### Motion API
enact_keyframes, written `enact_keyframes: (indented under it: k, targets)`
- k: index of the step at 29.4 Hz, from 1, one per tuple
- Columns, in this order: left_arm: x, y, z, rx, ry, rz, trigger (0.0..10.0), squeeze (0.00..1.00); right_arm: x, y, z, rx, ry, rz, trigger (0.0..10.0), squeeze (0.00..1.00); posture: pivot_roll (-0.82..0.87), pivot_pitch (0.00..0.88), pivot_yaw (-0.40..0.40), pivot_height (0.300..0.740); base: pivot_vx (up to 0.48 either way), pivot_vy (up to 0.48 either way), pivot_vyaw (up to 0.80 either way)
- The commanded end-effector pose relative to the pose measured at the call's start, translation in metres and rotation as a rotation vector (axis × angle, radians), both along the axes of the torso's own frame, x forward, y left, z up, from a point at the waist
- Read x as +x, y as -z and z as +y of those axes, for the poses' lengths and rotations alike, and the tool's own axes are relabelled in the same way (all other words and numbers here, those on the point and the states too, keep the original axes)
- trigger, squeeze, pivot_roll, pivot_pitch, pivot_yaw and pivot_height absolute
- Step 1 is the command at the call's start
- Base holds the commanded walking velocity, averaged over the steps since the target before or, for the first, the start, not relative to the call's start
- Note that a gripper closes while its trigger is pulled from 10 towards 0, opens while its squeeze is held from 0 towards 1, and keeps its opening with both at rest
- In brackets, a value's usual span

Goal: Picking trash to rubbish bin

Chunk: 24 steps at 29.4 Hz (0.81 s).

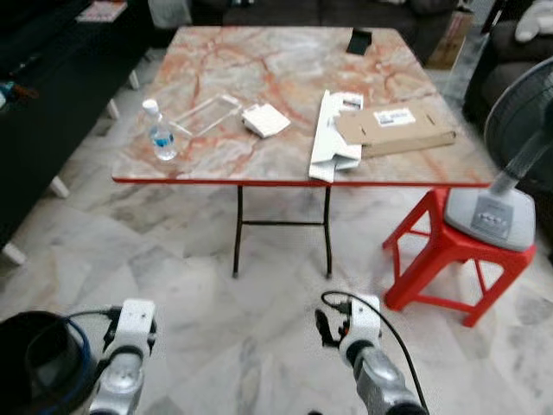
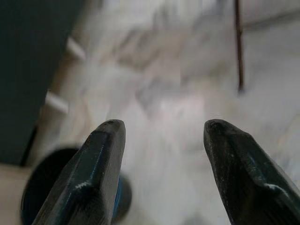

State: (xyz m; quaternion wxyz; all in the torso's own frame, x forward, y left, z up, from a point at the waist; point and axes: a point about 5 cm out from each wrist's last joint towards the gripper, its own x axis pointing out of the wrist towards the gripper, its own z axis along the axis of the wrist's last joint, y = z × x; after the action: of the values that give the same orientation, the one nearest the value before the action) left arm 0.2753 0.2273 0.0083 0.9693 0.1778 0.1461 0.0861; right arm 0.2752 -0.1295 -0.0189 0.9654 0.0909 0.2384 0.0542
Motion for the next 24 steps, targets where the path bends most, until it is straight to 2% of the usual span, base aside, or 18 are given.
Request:
enact_keyframes:
  k: [1,3,4,9,11,13,16,19,22,24]
  targets:
    - [0.010,-0.012,-0.011,0.020,0.060,-0.074,10.0,0.00,0.020,-0.022,0.002,0.004,-0.010,-0.126,10.0,0.00,0.11,0.100,0.000,0.740,0.000,0.000,0.00]
    - [0.024,-0.032,-0.028,0.020,0.131,-0.178,10.0,0.00,0.039,-0.048,0.005,0.012,-0.005,-0.255,10.0,0.00,0.12,0.094,-0.004,0.740,0.000,0.000,0.00]
    - [0.024,-0.032,-0.028,0.020,0.131,-0.178,10.0,0.00,0.039,-0.048,0.005,0.012,-0.005,-0.255,10.0,0.00,0.12,0.094,-0.004,0.740,0.000,0.000,0.00]
    - [0.043,-0.067,-0.056,-0.019,0.231,-0.335,10.0,0.00,0.065,-0.096,0.014,0.016,-0.015,-0.495,10.0,0.00,0.12,0.087,-0.005,0.740,0.000,0.000,0.00]
    - [0.046,-0.074,-0.061,-0.027,0.243,-0.368,10.0,0.00,0.070,-0.106,0.014,0.024,-0.005,-0.535,10.0,0.00,0.11,0.091,-0.004,0.740,0.000,0.000,0.00]
    - [0.053,-0.091,-0.069,-0.044,0.250,-0.436,10.0,0.00,0.077,-0.123,0.016,0.021,0.006,-0.609,10.0,0.00,0.11,0.101,-0.004,0.740,0.000,0.000,0.00]
    - [0.061,-0.109,-0.079,-0.071,0.259,-0.506,10.0,0.00,0.082,-0.136,0.021,0.042,0.000,-0.664,10.0,0.00,0.10,0.101,0.002,0.740,0.000,0.000,0.00]
    - [0.063,-0.113,-0.082,-0.080,0.256,-0.513,10.0,0.00,0.082,-0.136,0.024,0.049,-0.016,-0.659,10.0,0.00,0.10,0.103,0.005,0.740,0.000,0.000,0.00]
    - [0.071,-0.120,-0.086,-0.139,0.234,-0.509,10.0,0.00,0.084,-0.140,0.036,0.056,-0.030,-0.662,10.0,0.00,0.11,0.103,0.014,0.740,0.000,0.000,0.00]
    - [0.072,-0.121,-0.086,-0.143,0.235,-0.511,10.0,0.00,0.084,-0.141,0.037,0.056,-0.031,-0.665,10.0,0.00,0.11,0.103,0.014,0.740,0.000,0.000,0.00]
